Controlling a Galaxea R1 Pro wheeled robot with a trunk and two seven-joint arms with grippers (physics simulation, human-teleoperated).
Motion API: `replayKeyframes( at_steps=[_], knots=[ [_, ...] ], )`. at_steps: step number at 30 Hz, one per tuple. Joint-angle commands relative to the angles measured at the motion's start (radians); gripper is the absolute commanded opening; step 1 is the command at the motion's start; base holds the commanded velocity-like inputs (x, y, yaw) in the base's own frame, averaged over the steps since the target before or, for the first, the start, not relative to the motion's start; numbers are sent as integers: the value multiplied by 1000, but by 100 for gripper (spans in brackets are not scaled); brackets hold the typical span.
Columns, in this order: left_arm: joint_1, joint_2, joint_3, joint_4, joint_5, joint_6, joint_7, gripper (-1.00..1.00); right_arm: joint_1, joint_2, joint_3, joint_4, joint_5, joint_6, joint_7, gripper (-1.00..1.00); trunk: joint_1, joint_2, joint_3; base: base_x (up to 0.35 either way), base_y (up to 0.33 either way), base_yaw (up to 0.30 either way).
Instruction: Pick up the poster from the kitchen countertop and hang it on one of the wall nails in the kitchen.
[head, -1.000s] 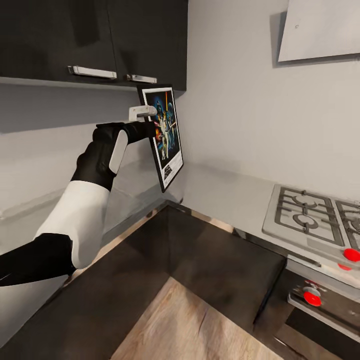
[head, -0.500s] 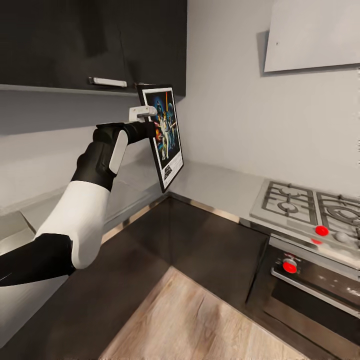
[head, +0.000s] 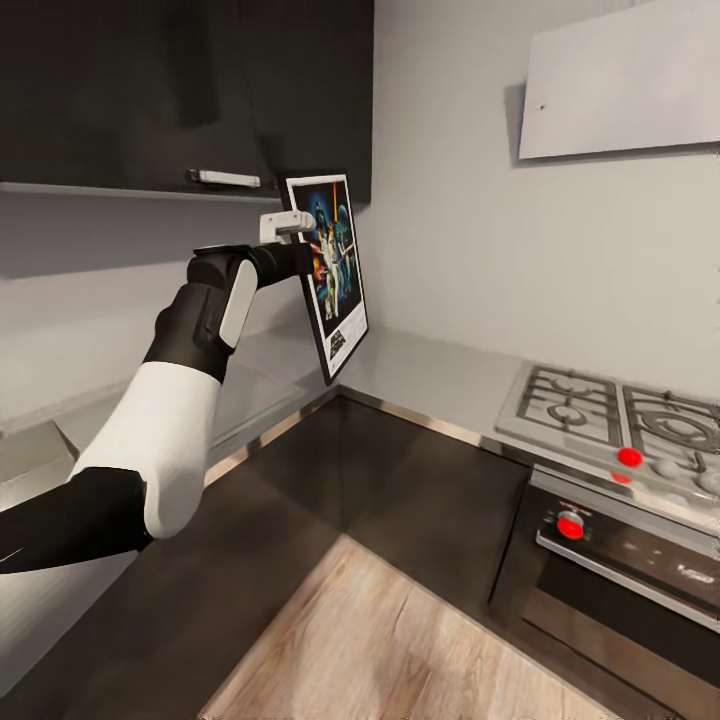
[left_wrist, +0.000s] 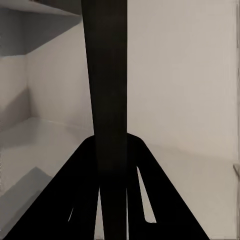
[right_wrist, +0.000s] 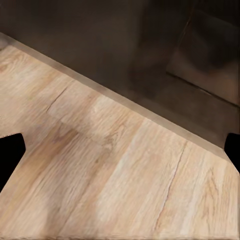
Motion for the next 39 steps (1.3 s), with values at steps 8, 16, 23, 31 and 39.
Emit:
replayKeyframes(
  at_steps=[8, 16, 23, 31, 39],
  knots=[
    [-1, 0, 1, -20, 6, 7, 3, -100, 14, -1, -1, -42, -3, 45, -4, 100, 0, 0, 13, -310, 0, 0],
    [-1, 0, 1, -31, 6, 7, 3, -100, 14, -2, -1, -42, -3, 44, -5, 100, 0, 0, 26, -343, 0, 0],
    [1, 0, 1, -67, 6, 40, 3, -100, 14, -2, -1, -42, -1, 42, -6, 100, 0, 0, 35, -345, 0, 0],
    [6, 0, 1, -158, 6, 116, 3, -100, 14, -4, -3, -42, 0, 42, -4, 100, 0, 0, 37, -345, 0, 0],
    [24, 0, 1, -160, 6, 117, 3, -100, 14, -3, -4, -42, -1, 42, -4, 100, 0, 0, 37, -345, 0, 0]
  ],
)
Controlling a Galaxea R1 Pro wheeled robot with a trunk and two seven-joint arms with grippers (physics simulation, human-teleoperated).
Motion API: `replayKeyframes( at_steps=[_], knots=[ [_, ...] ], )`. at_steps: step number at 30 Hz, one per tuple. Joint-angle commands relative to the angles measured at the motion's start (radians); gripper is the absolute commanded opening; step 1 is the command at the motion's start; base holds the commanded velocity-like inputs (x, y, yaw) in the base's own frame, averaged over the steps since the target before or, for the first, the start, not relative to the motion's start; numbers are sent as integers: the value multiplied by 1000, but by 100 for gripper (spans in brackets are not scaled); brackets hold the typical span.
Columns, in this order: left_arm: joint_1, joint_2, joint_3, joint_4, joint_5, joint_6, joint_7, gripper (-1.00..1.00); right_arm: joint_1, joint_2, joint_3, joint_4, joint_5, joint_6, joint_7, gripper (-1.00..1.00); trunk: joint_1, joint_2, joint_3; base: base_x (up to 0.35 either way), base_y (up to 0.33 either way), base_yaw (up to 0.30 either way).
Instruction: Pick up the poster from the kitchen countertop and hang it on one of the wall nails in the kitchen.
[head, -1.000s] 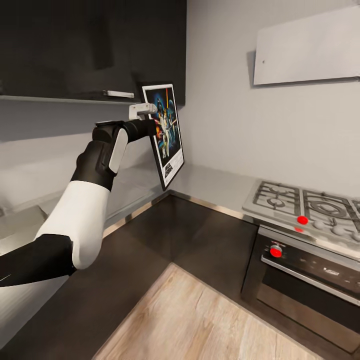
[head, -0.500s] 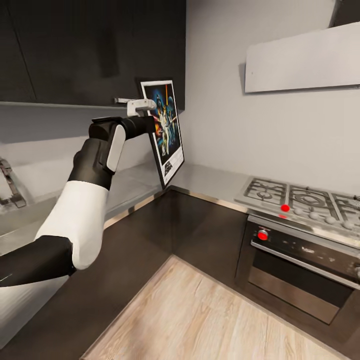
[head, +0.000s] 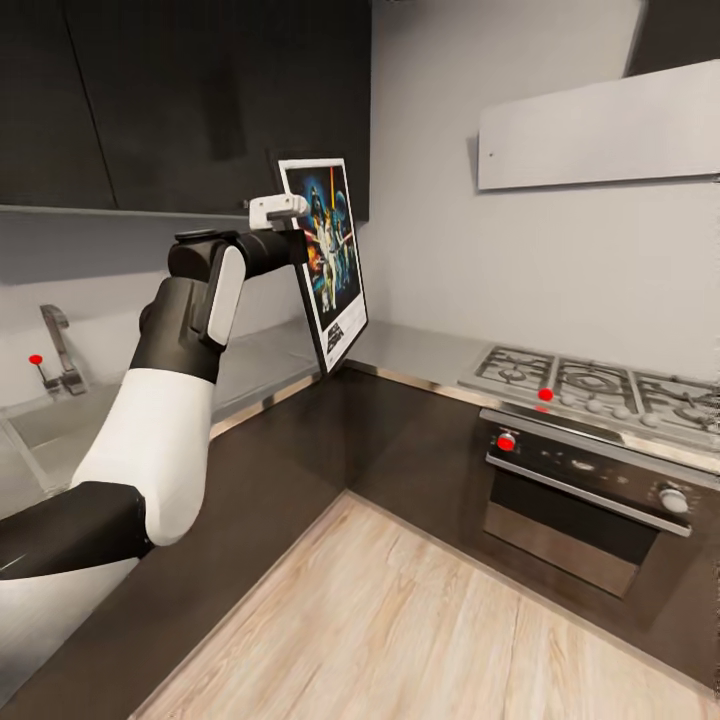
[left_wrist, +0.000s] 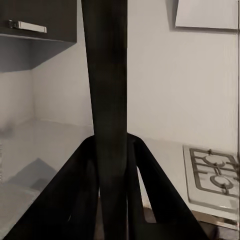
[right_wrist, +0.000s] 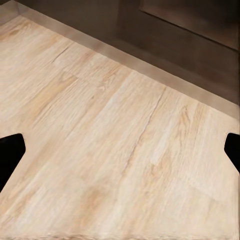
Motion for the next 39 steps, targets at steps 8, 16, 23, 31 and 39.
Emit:
replayKeyframes(
  at_steps=[8, 16, 23, 31, 39],
  knots=[
    [9, 0, 0, -1, 7, 5, 3, -100, 0, -1, 0, 2, 1, -2, -4, 100, -1, -1, -1, -346, 0, 0],
    [83, -2, -9, -5, 7, 5, 3, -100, 0, -2, 0, 38, 2, -3, -4, 100, -1, -1, -1, -346, 0, 0],
    [210, -27, -41, -70, 8, 8, 4, -100, -5, -7, -1, 37, 3, -5, -5, 100, -1, -1, -1, -191, 0, 0],
    [494, -27, -49, -225, 8, 23, 8, -100, -10, 42, 9, -105, 160, 0, -175, 100, -1, -1, -1, -7, 0, 0],
    [644, -27, -114, -283, 14, 24, 12, -100, -15, 128, 39, -222, 241, 25, -221, 100, -1, -1, -1, 0, 0, 0]
  ],
)
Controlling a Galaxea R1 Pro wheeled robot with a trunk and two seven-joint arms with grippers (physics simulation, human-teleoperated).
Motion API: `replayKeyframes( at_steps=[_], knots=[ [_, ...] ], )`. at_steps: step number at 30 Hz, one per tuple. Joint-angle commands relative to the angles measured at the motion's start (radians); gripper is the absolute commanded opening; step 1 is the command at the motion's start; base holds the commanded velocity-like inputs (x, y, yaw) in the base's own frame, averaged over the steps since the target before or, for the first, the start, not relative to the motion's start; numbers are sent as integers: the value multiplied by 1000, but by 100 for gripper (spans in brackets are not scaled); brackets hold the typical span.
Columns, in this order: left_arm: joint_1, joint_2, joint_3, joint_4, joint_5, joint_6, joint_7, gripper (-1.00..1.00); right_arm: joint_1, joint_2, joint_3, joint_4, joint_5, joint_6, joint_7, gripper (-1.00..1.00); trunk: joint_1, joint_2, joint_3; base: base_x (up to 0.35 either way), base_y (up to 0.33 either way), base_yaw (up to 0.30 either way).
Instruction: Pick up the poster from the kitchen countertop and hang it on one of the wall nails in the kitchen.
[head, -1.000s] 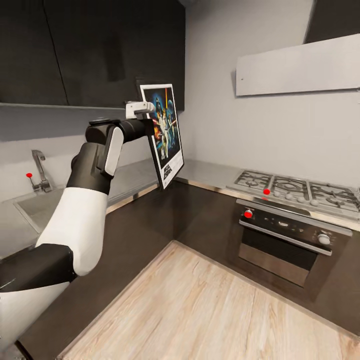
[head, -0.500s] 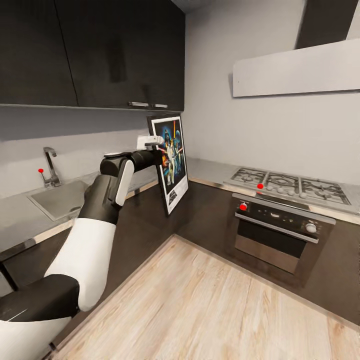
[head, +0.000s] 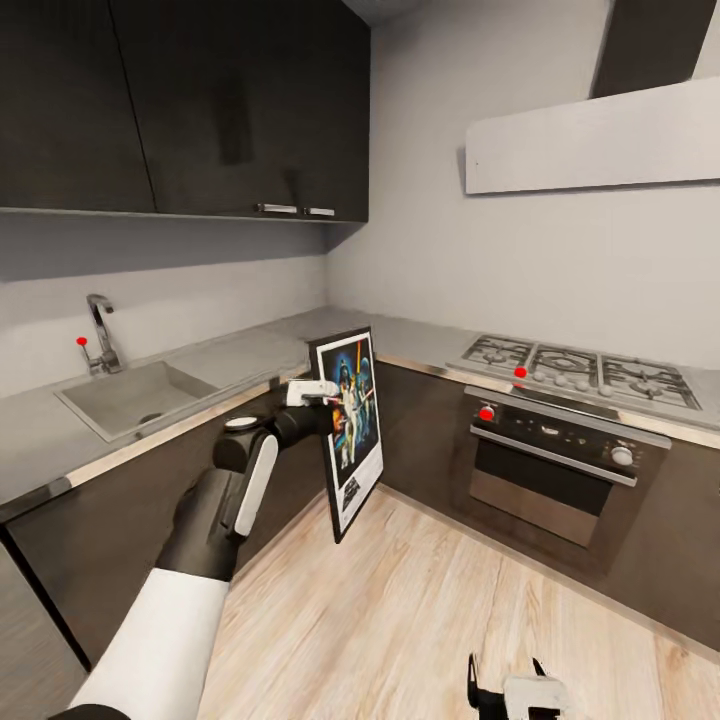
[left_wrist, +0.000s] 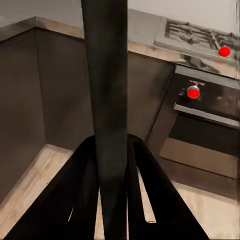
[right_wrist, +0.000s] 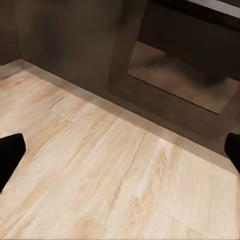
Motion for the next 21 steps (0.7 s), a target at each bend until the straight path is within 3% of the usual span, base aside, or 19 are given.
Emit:
replayKeyframes(
  at_steps=[1, 4, 5, 8, 9, 10, 14, 21],
  knots=[
    [15, 0, -30, -19, 21, 5, 5, -100, -2, 4, 32, -6, 12, 22, -14, 100, 0, -1, -1, 0, 0, 0],
    [32, 0, -67, -43, 73, 5, 11, -100, -4, 8, 74, -10, 13, 50, -43, 100, 0, -1, -1, 0, 0, 0],
    [39, 0, -89, -58, 119, 5, 30, -100, -8, 9, 92, -12, 14, 61, -83, 100, 0, -1, -1, 0, 0, 0],
    [47, 0, -190, -106, 246, 5, 180, -100, -36, 11, 180, -13, 14, 80, -168, 100, 0, -1, -1, 0, 0, 0],
    [48, 0, -211, -114, 271, 5, 211, -100, -39, 11, 197, -13, 15, 82, -175, 100, 0, -1, -1, 0, 0, 0],
    [49, 0, -258, -130, 336, 5, 277, -100, -45, 11, 225, -13, 15, 84, -187, 100, 0, -1, -1, 0, 0, 0],
    [52, 0, -269, -131, 372, 7, 283, -100, -67, 34, 223, 7, -7, 78, -179, 100, 0, 0, -1, 0, 0, 0],
    [52, 0, -269, -131, 372, 7, 283, -100, -73, 34, 223, 15, -7, 78, -179, 100, 0, 0, -1, 0, 0, 0]
  ],
)
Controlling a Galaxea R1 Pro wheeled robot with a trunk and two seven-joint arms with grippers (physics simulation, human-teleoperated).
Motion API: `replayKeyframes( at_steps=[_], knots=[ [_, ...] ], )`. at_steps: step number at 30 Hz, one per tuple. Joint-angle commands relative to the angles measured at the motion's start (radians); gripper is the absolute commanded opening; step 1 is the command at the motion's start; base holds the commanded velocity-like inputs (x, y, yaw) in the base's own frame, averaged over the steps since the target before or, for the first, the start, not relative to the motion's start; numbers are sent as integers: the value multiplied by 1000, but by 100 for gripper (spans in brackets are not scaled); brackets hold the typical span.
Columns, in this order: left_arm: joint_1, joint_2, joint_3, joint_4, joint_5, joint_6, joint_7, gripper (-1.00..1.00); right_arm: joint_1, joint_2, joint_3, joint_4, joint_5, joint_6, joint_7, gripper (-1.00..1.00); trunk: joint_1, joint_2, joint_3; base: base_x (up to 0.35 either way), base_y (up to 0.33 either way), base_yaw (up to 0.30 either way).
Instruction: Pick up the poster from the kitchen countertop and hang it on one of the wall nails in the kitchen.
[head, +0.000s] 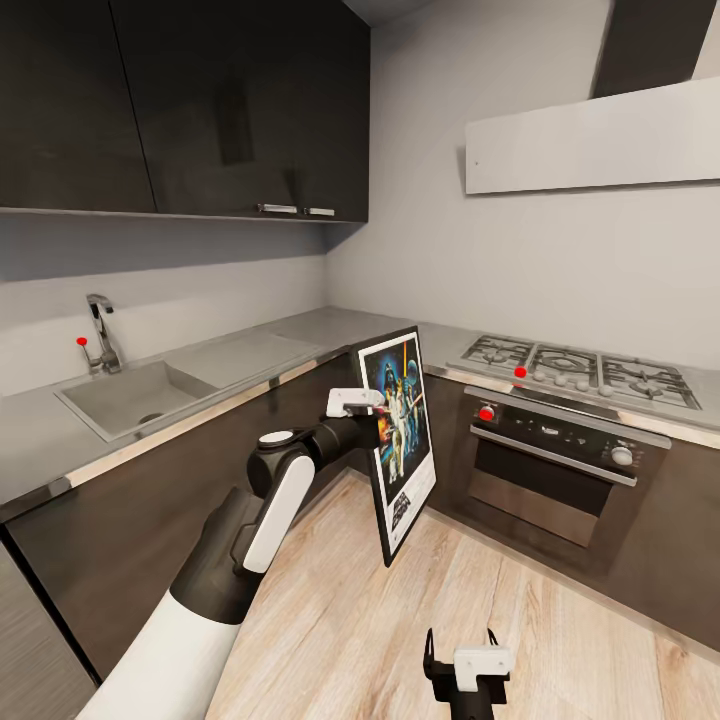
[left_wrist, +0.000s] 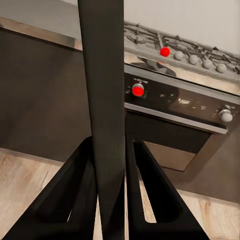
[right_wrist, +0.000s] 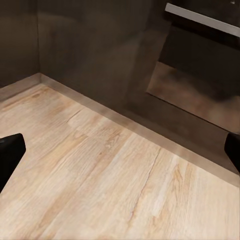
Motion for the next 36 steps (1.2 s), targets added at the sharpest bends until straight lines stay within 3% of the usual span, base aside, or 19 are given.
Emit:
replayKeyframes(
  at_steps=[1, 11, 15, 20, 21, 23, 27, 31, 33, 36],
  knots=[
    [-1, 0, -1, -1, 10, 4, 9, -100, 0, 0, 1, 0, 7, 2, -6, 100, 0, -1, -1, 0, 0, 0],
    [-1, 0, 4, 0, 5, 4, 5, -100, 3, -1, -5, 4, 8, -4, 0, 100, 0, -1, -1, 0, 0, 0],
    [-1, 0, 18, -22, -22, 3, -1, -100, -16, 22, 18, -19, -14, 19, -23, 100, 0, -1, -1, 0, 0, 0],
    [-1, 0, 7, -30, -34, 2, 2, -100, -27, 49, 46, -47, -40, 47, -51, 100, 0, -1, -1, 0, 0, 0],
    [-1, 0, 1, -31, -35, 2, 14, -100, -29, 51, 222, -243, -71, 260, -295, 100, 0, -1, -1, 0, 0, 0],
    [-1, 0, -12, -32, -36, 2, 36, -100, -32, 56, 250, -269, -75, 304, -328, 100, 0, -1, -1, 0, 0, 0],
    [-1, 0, -69, -33, -37, 2, 71, -100, -52, 58, 320, -306, -78, 354, -410, 100, 0, -1, -1, 0, 0, 0],
    [-1, 0, -80, -34, -37, 2, 76, -100, -73, 58, 361, -311, -86, 400, -458, 100, 0, -1, -1, 0, 0, 0],
    [-1, 0, -85, -34, -37, 2, 78, -100, -97, 58, 395, -313, -112, 437, -492, 100, 0, -1, -1, 0, 0, 0],
    [-1, 0, -86, -35, -36, 2, 79, -100, -109, 58, 411, -314, -136, 450, -504, 100, 0, -1, -1, 0, 0, 0]
  ],
)
